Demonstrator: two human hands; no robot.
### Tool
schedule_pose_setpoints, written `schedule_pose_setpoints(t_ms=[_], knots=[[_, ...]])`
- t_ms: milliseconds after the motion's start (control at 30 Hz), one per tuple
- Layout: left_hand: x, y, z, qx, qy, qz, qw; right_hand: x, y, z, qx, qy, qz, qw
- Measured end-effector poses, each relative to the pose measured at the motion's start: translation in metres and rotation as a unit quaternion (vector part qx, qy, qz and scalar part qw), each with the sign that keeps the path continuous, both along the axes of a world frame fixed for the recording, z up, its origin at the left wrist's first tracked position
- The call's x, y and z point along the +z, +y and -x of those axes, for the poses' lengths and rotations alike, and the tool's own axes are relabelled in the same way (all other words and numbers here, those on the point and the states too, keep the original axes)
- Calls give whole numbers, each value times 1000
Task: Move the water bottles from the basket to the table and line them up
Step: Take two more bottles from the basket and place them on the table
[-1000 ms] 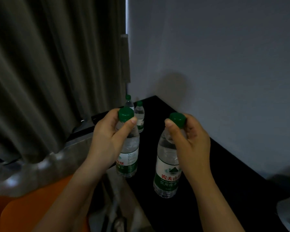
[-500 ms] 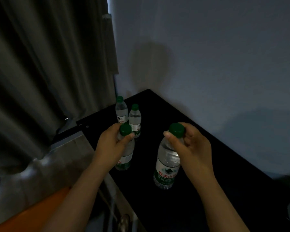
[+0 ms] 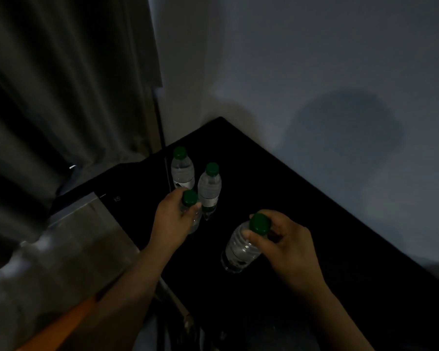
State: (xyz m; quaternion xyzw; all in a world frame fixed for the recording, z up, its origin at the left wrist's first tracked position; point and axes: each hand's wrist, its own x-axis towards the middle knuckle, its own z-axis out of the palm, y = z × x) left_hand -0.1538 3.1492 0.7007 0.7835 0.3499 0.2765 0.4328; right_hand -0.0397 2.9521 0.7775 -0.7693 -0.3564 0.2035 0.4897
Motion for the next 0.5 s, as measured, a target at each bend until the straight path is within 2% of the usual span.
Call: schedule_pose_setpoints(t_ms=[367,500], knots=[[-18,29,-15,12,-42,29,999,-27,33,-10,40,-55,65,996],[-19,31,-18,-15,-13,24,999,-29,44,-13,74,-83,66,992]])
